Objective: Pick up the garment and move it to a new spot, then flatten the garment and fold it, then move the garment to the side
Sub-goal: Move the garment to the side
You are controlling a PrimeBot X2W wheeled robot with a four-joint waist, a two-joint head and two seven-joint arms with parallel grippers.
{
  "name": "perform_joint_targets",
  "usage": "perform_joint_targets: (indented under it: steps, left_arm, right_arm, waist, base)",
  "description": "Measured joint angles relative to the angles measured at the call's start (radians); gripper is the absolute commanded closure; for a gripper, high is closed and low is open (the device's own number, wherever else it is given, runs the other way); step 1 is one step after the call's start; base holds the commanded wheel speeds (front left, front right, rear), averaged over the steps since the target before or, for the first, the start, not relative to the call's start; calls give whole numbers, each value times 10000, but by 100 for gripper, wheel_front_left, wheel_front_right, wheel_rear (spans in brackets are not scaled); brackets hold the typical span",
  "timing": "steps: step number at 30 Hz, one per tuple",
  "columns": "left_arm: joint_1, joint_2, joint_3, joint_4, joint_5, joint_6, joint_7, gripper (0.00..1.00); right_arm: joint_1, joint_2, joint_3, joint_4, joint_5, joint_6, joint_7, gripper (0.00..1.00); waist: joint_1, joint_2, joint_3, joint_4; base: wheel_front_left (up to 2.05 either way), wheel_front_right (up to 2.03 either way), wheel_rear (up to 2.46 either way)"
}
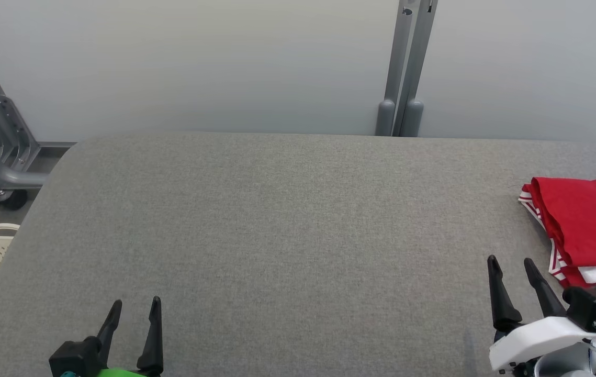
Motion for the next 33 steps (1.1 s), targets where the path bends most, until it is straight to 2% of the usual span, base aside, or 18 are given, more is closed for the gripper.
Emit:
perform_joint_targets:
  steps: [8, 33]
  left_arm:
    - [76, -107, 119, 27, 117, -42, -27, 0]
    - [124, -360, 510, 119, 280, -295, -29, 0]
  right_arm:
    - [402, 21, 140, -40, -426, 0, 36, 0]
    - [430, 25, 479, 307, -466, 0, 90, 0]
  waist:
    - [0, 0, -35, -82]
    - [0, 0, 148, -24]
  base:
    - [0, 0, 0]
    - [0, 0, 0]
